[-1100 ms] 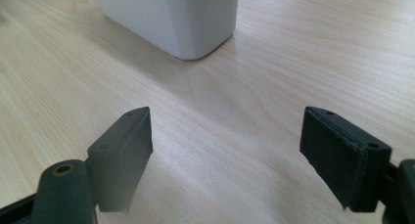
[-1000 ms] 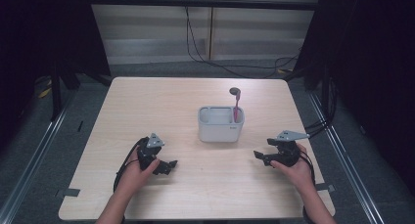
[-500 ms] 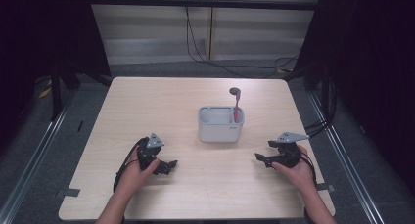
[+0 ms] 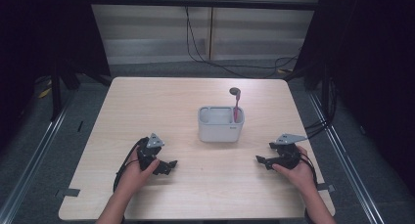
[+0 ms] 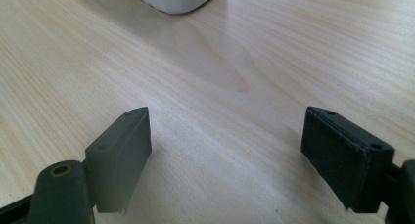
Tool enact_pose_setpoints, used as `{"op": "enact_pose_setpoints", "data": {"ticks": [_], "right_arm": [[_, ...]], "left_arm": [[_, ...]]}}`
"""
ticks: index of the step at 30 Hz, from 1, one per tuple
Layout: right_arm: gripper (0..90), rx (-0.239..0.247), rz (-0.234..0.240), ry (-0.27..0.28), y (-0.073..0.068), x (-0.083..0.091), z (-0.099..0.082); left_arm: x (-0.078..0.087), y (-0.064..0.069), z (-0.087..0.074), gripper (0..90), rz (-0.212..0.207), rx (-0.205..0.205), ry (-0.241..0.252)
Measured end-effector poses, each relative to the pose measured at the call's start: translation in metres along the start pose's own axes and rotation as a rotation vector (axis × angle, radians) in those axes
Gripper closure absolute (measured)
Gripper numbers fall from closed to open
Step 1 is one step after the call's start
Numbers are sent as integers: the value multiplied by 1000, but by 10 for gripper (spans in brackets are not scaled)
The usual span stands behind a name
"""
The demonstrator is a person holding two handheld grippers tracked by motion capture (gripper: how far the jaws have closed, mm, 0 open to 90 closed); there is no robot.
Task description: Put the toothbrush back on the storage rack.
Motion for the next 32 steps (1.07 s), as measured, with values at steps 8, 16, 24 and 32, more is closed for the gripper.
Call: {"op": "enact_pose_setpoints", "data": {"ticks": [8,16,24,32], "right_arm": [[155,7,-7,-23,0,-2,0],[141,3,-24,-24,0,-2,-1],[142,-2,-25,-22,-1,-2,-1],[142,-3,-26,-22,-1,-1,-1]], "left_arm": [[0,0,0,0,0,1,1],[0,0,0,0,-1,3,0],[0,0,0,0,-1,4,-1],[0,0,0,0,-1,3,1]]}}
Point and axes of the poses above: each handheld gripper's, and its own axes: x roughly backward along the jaws, z roughly out of its top, y roughly to its right, the point moved 3 cm from there along -x, roughly forward along the jaws, and after that the axes turned 13 degrees about -x, right-handed, at the moved point
